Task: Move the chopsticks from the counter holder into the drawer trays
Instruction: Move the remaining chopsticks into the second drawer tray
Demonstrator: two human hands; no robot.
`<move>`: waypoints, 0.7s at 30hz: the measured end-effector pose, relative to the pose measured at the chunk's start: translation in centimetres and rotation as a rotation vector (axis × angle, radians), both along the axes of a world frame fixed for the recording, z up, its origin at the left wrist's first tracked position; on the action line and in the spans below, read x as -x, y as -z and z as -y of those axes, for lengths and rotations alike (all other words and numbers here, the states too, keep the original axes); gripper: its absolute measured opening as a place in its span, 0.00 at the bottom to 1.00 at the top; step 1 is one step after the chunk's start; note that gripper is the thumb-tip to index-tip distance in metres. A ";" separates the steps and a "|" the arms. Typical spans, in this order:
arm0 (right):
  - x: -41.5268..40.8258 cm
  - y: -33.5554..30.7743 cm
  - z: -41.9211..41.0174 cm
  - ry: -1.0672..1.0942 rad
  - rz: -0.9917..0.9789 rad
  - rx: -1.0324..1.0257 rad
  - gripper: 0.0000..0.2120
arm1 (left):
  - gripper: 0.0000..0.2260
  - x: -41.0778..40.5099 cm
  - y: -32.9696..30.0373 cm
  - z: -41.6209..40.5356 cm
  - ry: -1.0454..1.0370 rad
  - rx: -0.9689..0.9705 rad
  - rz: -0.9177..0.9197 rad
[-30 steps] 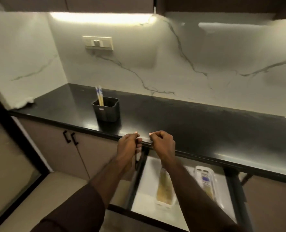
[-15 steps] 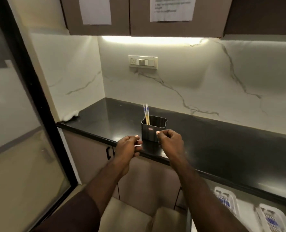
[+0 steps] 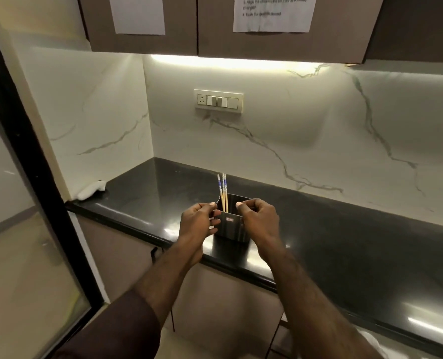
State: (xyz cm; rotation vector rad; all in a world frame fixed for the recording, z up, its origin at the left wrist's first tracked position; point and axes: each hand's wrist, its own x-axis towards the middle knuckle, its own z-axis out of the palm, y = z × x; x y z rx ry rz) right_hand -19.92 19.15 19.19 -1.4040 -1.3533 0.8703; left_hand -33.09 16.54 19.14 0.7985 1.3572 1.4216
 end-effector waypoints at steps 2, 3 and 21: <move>0.1 0.1 -2.0 0.010 0.026 0.001 0.05 | 0.07 -0.1 0.1 -2.3 0.011 -0.017 0.011; 0.3 0.2 -3.3 0.015 0.041 0.003 0.06 | 0.07 0.1 0.1 -3.7 0.017 -0.024 0.018; 7.1 9.1 -23.1 0.085 0.547 0.554 0.16 | 0.06 6.6 4.9 -26.5 0.212 0.097 -0.033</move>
